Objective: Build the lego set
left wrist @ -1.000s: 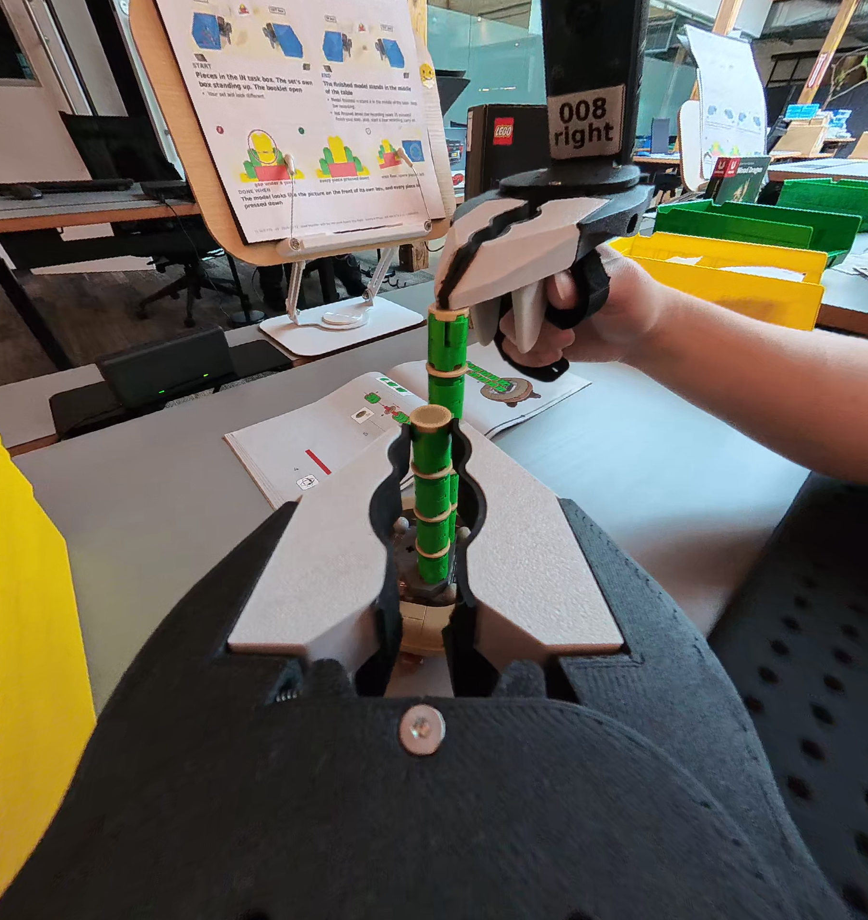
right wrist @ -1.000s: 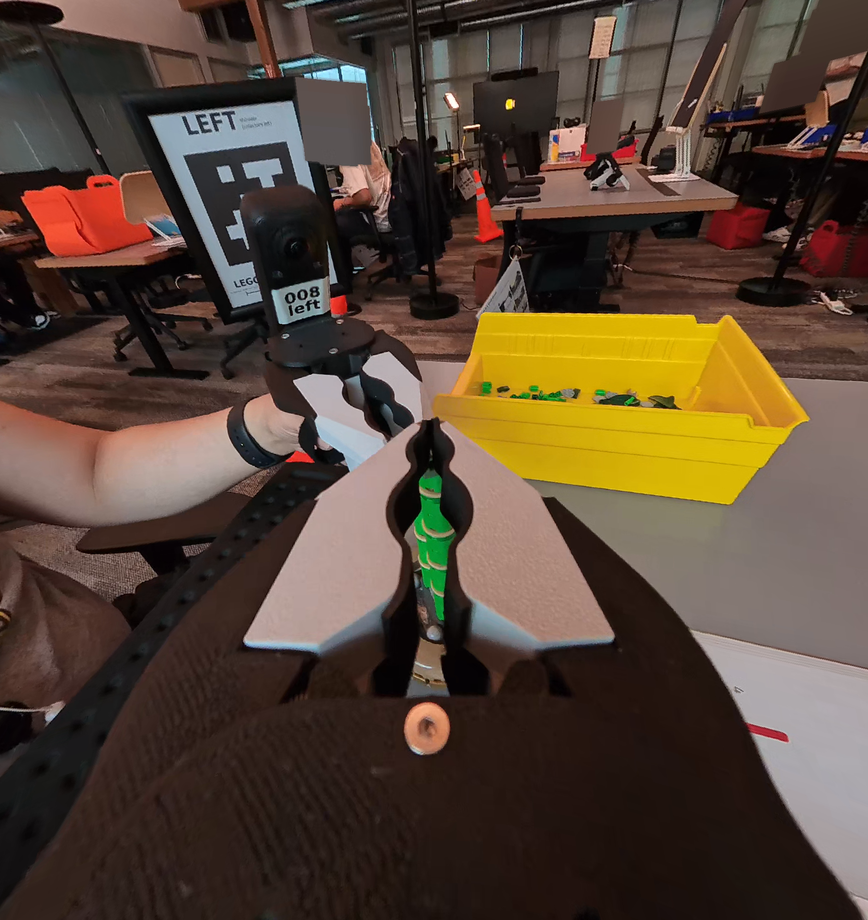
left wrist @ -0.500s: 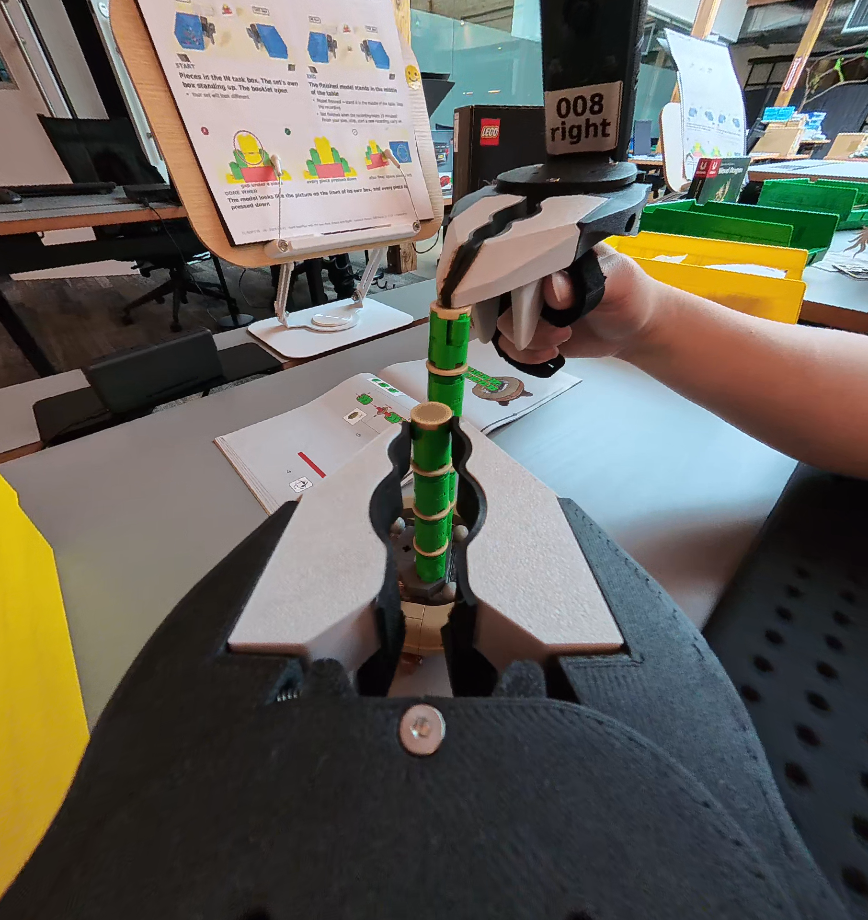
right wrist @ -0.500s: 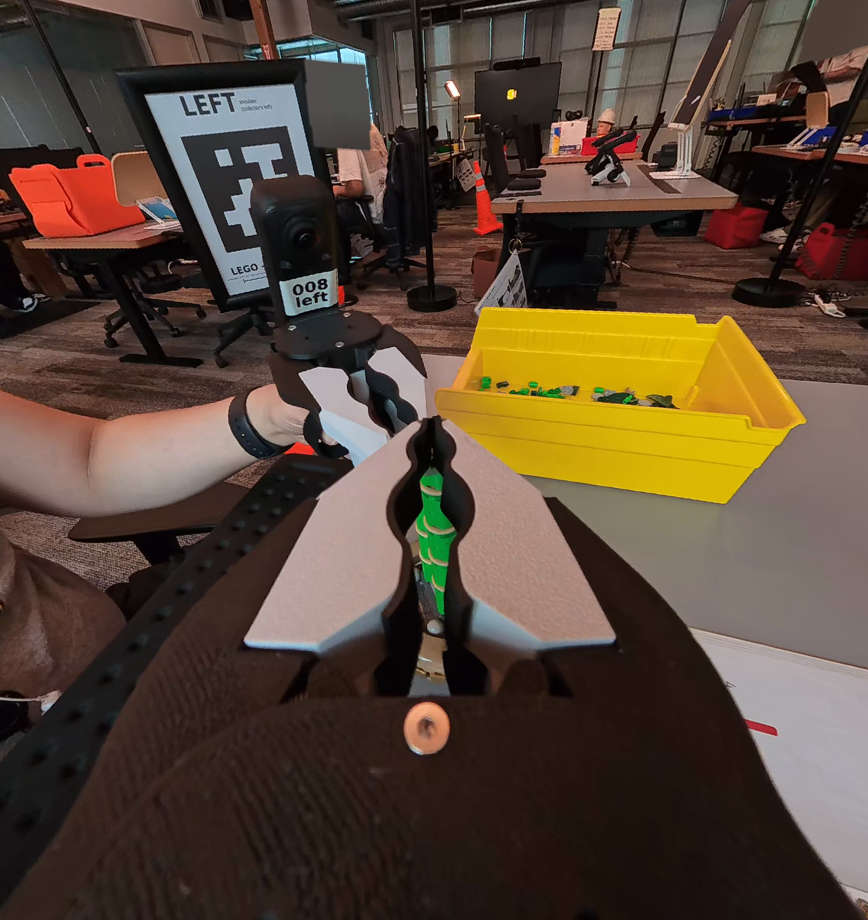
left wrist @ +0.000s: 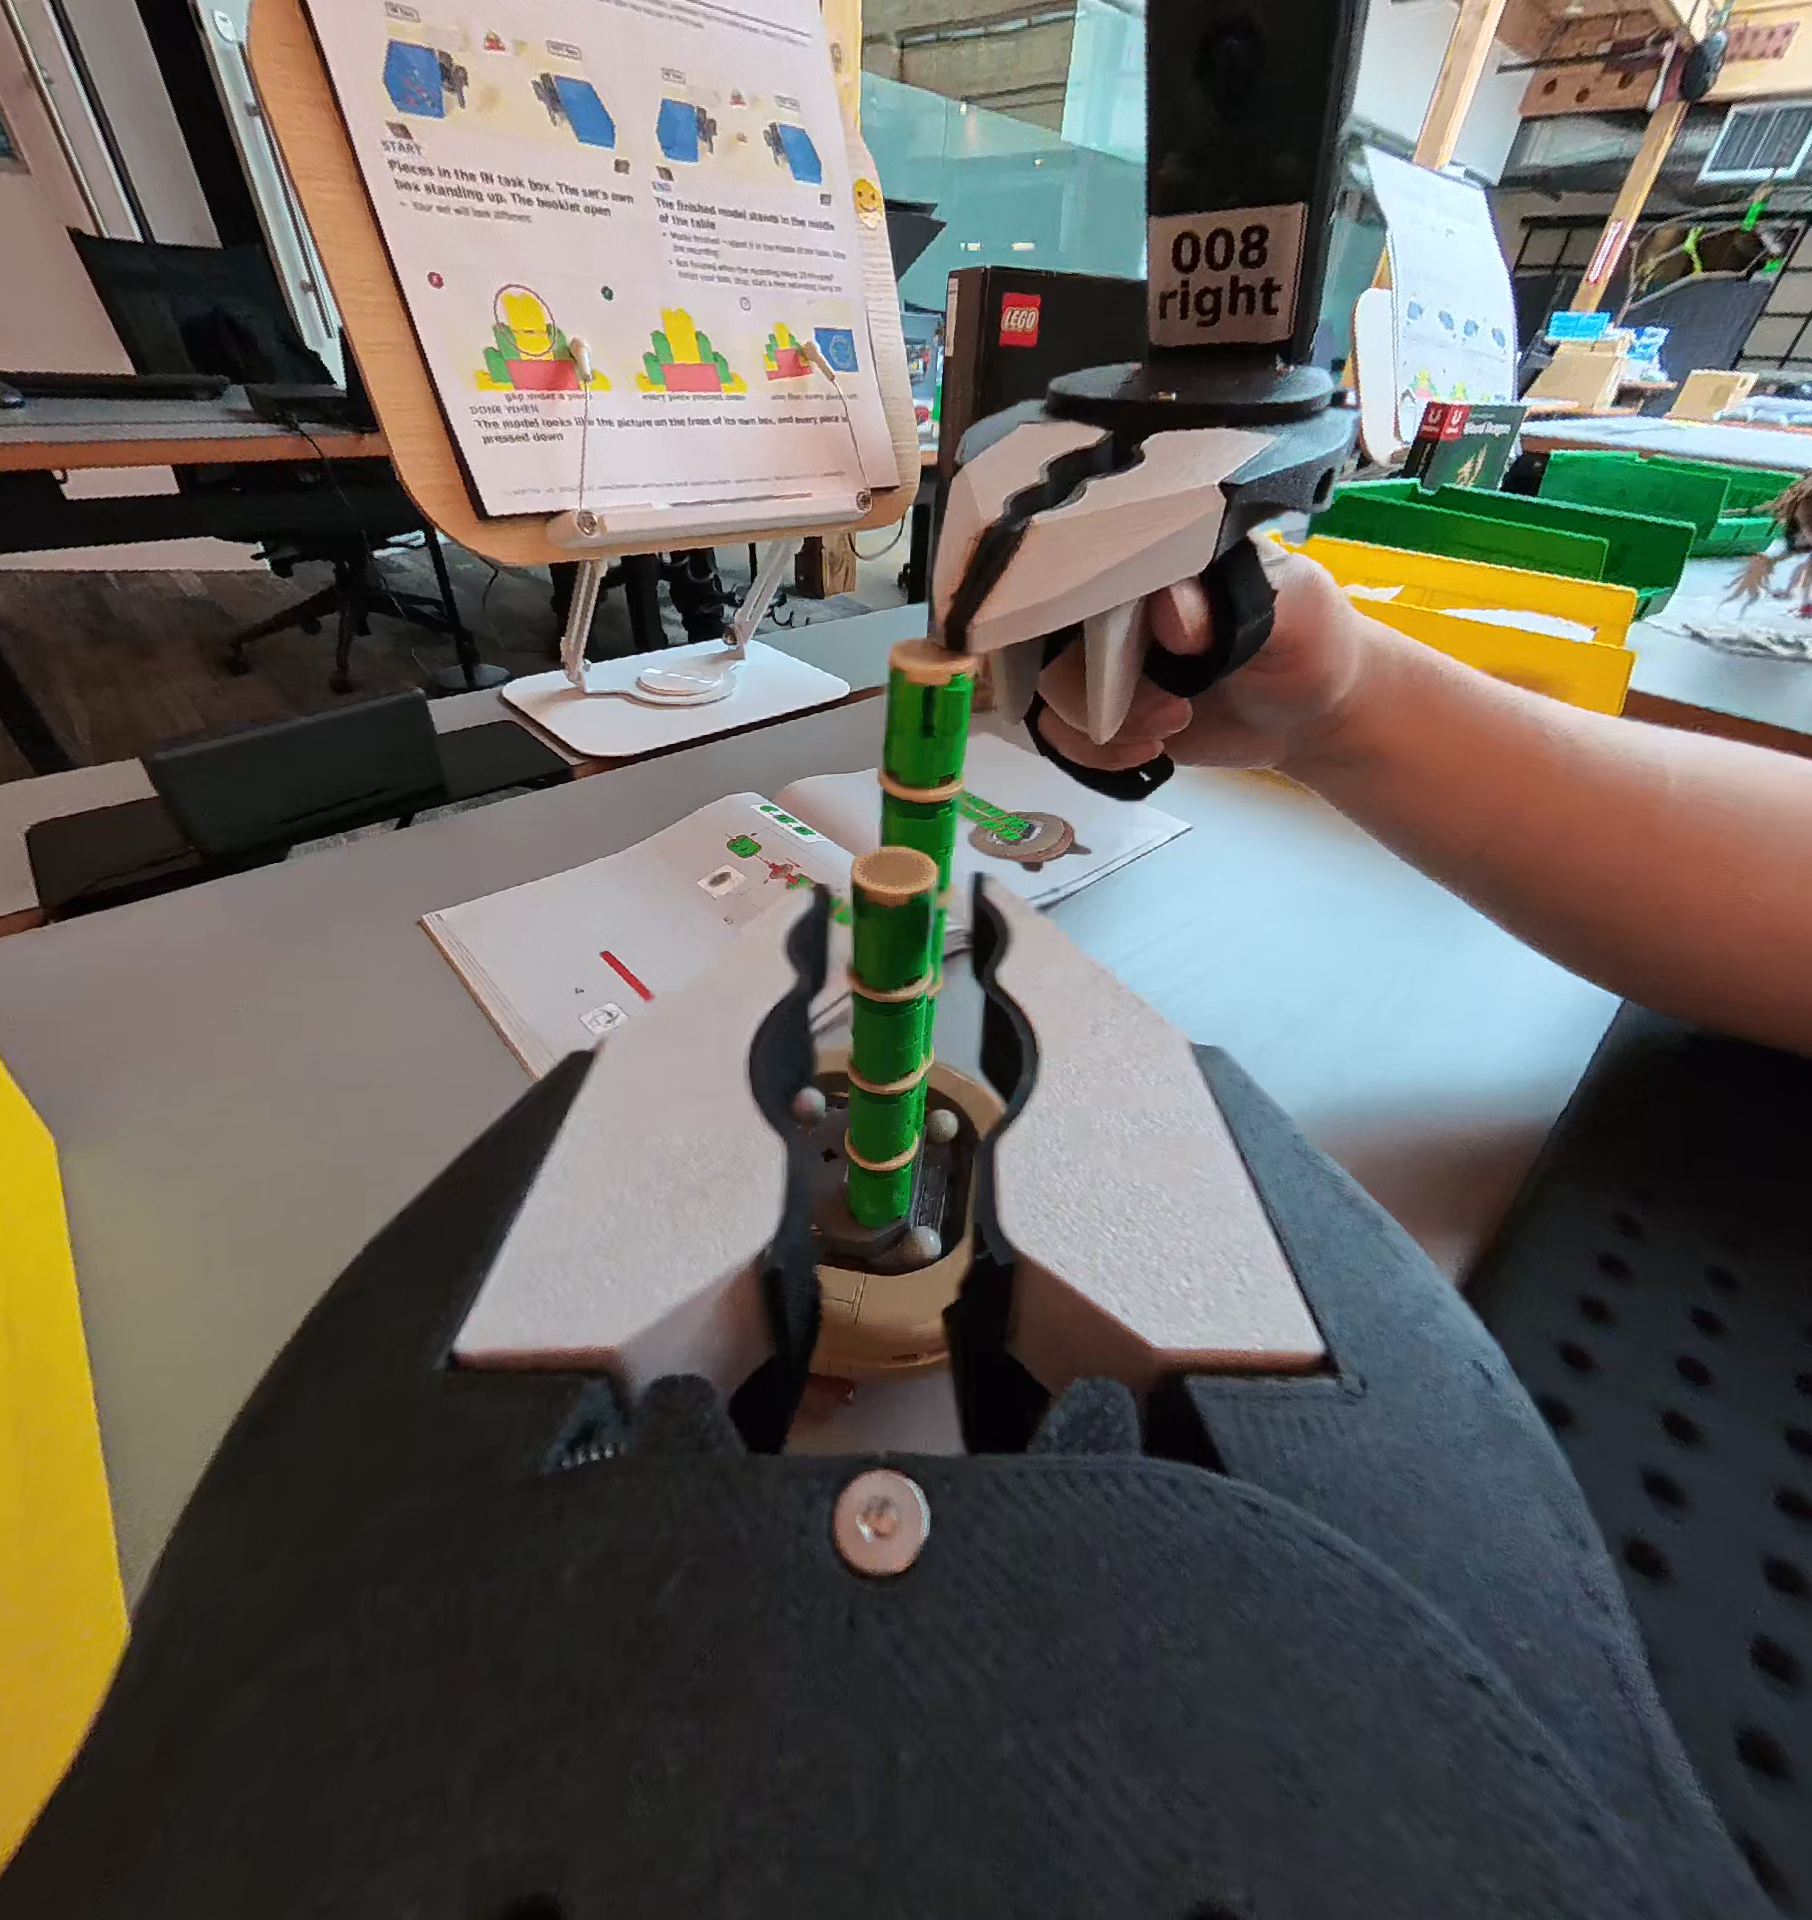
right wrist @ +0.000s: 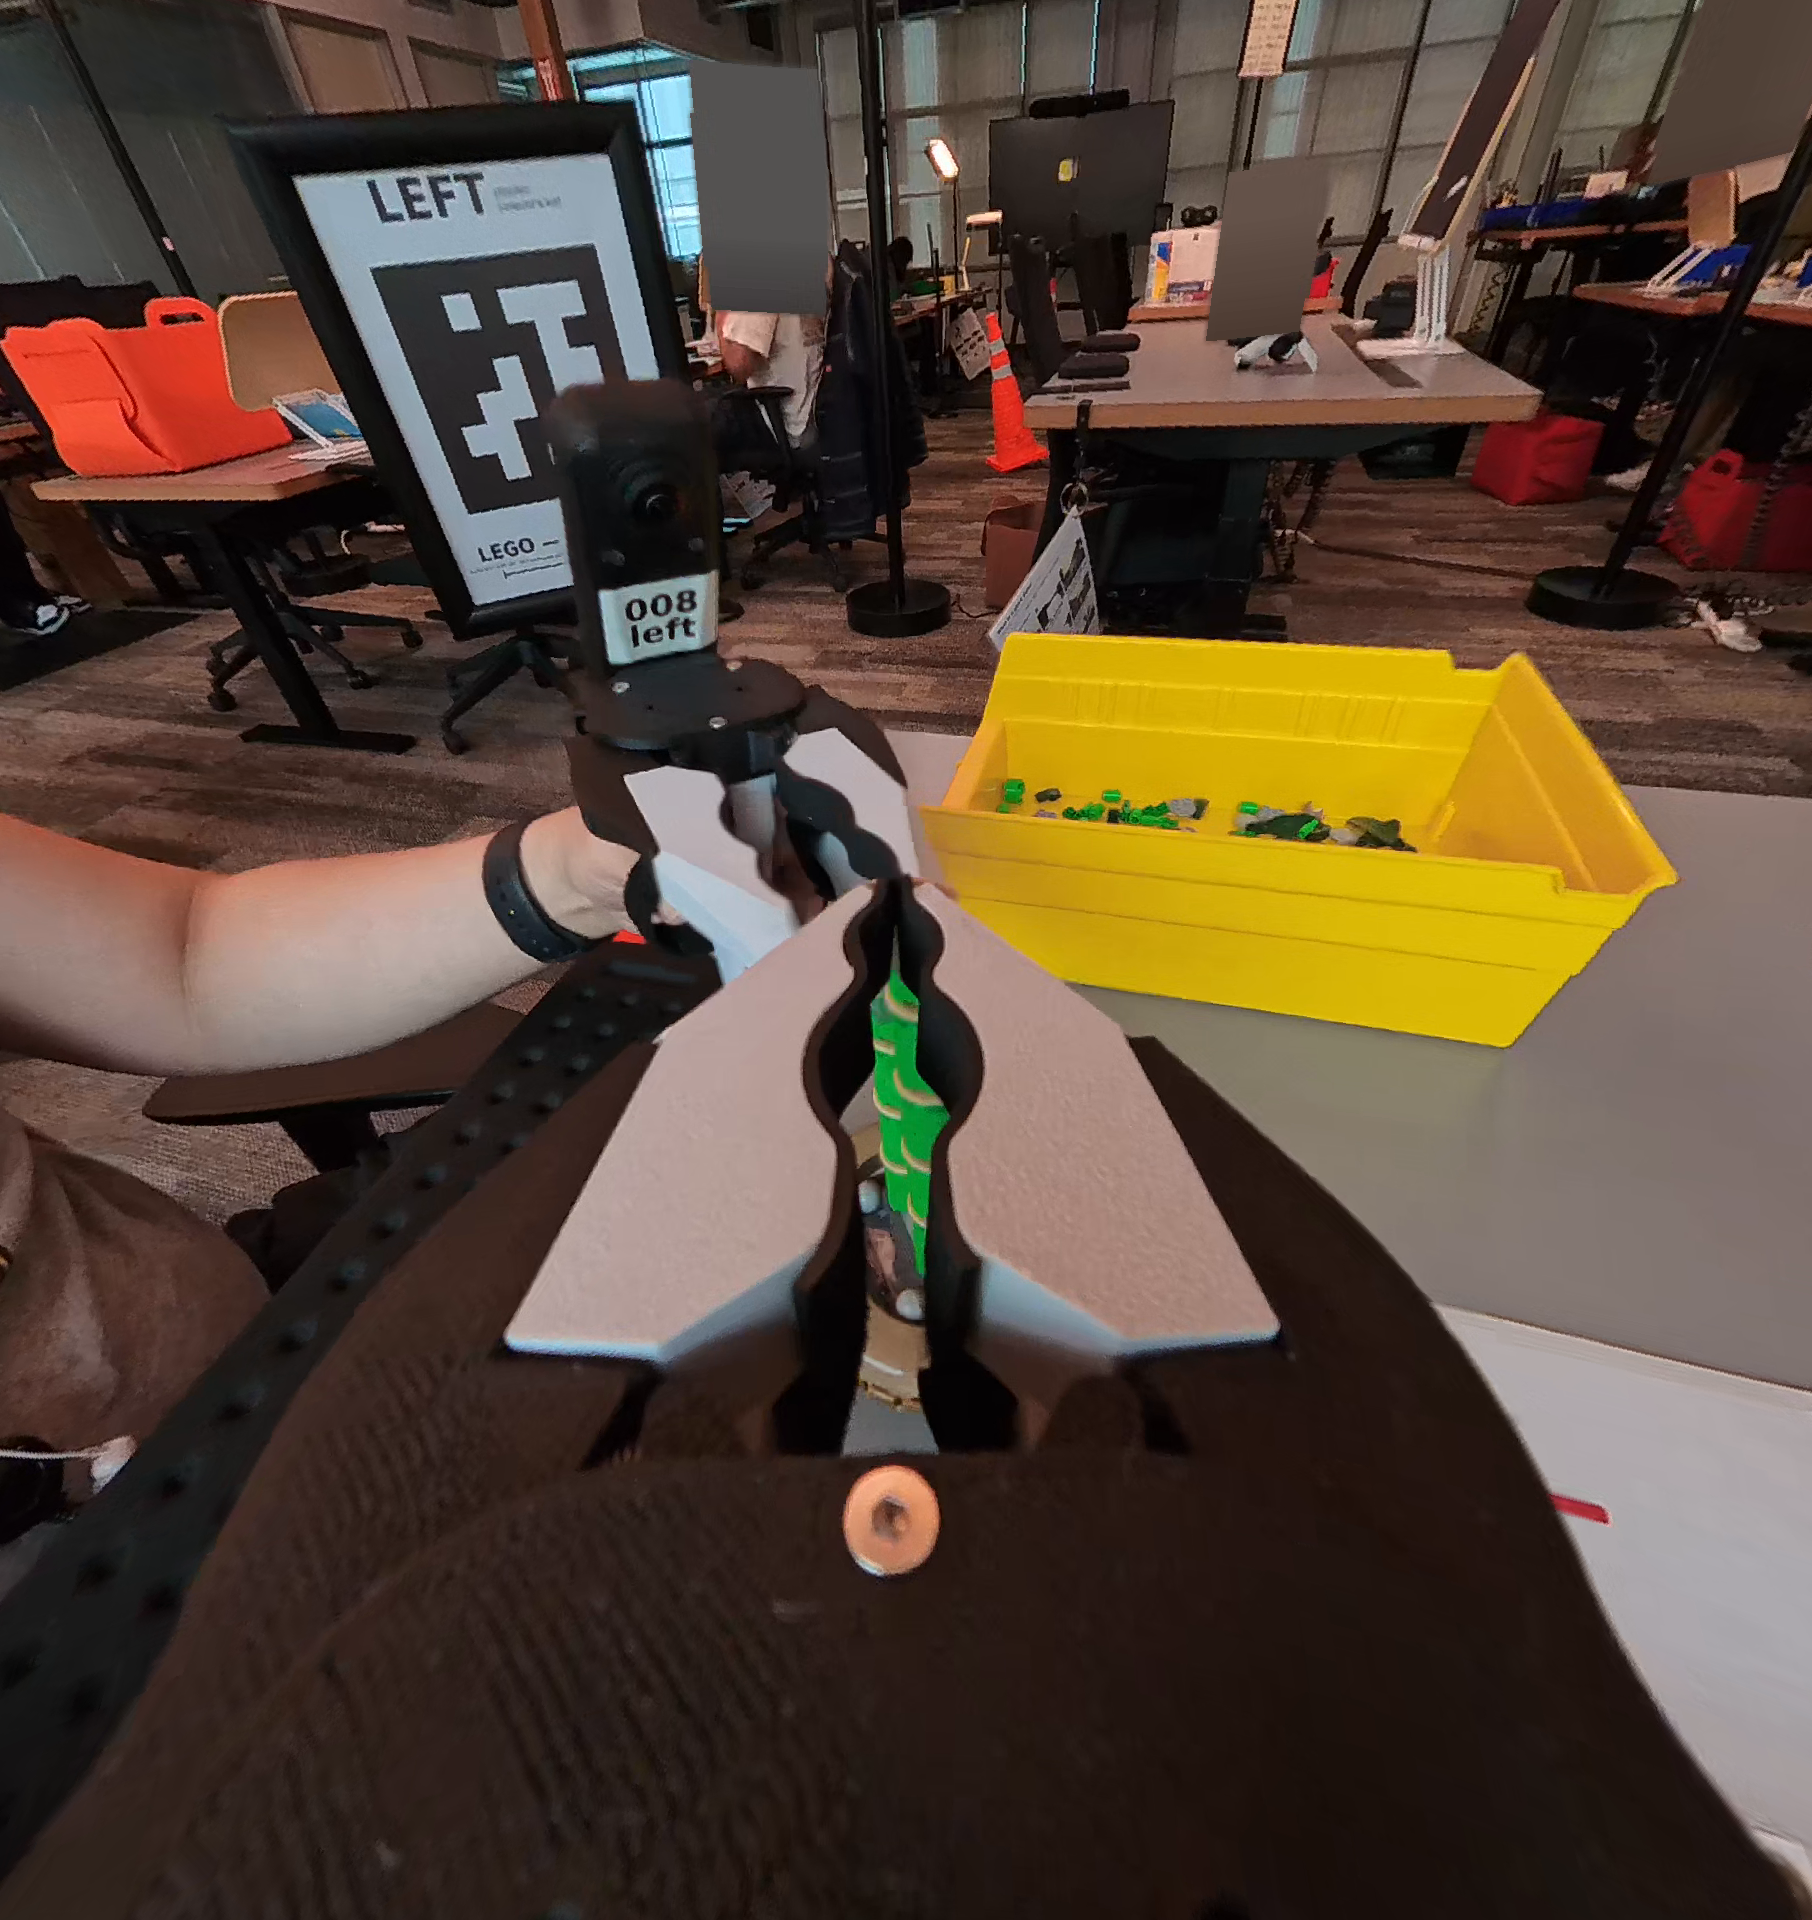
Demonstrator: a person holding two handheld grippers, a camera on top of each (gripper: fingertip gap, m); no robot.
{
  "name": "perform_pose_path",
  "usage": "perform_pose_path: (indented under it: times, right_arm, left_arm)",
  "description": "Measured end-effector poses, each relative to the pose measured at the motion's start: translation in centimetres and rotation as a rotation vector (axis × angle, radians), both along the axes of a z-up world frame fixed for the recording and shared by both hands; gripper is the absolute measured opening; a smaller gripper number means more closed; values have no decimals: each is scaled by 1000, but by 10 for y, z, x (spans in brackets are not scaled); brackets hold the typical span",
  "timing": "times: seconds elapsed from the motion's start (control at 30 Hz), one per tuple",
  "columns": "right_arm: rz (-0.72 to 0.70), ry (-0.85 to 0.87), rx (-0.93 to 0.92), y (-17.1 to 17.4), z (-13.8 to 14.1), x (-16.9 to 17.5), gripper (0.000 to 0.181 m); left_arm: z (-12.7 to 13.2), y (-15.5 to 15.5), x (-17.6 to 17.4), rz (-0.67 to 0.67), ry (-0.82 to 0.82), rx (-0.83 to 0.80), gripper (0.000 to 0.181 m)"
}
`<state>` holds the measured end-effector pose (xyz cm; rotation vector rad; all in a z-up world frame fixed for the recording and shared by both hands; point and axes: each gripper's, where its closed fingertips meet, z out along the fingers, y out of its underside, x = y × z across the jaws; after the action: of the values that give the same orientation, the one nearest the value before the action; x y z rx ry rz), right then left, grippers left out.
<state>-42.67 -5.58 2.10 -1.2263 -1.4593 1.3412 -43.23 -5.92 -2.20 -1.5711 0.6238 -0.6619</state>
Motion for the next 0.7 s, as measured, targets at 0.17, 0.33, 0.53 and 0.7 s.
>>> perform_pose_path:
  times: [0.17, 0.33, 0.53, 0.7]
  right_arm:
    - [-75, 175, -27, 9, 32, 18, 23]
    - [-128, -28, -2, 21, -30, 39, 38]
    - [-68, -270, -95, 4, -116, 59, 46]
    - [-85, -387, -82, -2, -155, 48, 46]
  left_arm:
    - [6, -8, -9, -10, -87, 4, 44]
    - [-37, -15, -23, 52, 3, -119, 47]
    - [-76, -15, -17, 155, 276, -140, 67]
    - [-95, -11, -8, 191, 471, -138, 83]
